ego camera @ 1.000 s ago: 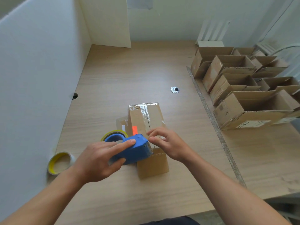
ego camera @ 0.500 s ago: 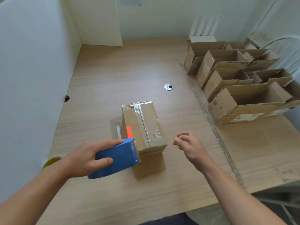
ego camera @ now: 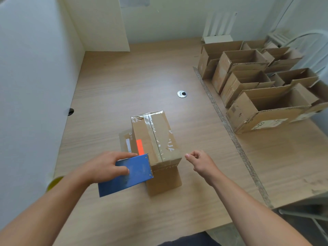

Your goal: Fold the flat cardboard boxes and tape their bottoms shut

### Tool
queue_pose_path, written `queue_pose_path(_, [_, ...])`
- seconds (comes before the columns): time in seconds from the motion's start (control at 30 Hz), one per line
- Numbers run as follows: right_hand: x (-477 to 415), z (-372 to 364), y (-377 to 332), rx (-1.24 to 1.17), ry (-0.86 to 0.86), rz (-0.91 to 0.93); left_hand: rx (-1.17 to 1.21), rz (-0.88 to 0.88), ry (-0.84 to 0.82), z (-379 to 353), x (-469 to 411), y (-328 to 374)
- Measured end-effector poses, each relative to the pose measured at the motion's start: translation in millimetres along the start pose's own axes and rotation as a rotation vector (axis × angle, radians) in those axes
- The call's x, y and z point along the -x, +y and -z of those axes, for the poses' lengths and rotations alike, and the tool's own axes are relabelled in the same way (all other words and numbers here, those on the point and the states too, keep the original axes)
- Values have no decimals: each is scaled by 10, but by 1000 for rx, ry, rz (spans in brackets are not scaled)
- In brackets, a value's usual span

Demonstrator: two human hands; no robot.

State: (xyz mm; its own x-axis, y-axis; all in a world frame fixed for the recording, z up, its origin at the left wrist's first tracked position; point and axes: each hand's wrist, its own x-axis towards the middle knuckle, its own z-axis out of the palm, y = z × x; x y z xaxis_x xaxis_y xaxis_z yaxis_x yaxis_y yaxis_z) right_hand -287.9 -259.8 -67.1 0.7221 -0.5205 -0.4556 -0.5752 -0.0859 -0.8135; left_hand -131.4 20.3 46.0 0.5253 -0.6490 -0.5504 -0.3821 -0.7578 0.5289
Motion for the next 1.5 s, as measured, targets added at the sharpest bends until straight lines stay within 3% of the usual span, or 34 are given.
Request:
queue_pose_path(0.43, [-53,-157,-36,31,-74,-142,-46,145,-68,7,-142,48])
queue_pose_path(0.57, [-67,-152,-37,115,35,-155,-68,146,-71,5,-179,60])
queue_pose_path(0.67, [-20,-163,-86,202,62,-64,-92,145,-80,-10,-204,82])
queue_pose_path(0.9, [93,-217,-158,-99,-81,-146,-88,132,-101,20,-232,74])
queue_pose_path(1.03, [84,-284,-145,-165,-15,-141,-80,142,-110,12,-228,82])
queue_pose_path(1.1, [85,-302,-146,-38,20,-66,-72,144,-106,7,-224,73])
queue_pose_path(1.3, [9,-391,-106,789,210,438,-24,141,-82,-7,-198,19])
queue_pose_path(1.4, [-204,-399,-198,1050,27,835,15,132,-64,-34,-188,-38])
queue_pose_path(1.5, [-390,-338,-205,1174,-135,1014,53,138,-47,-53,-154,-39])
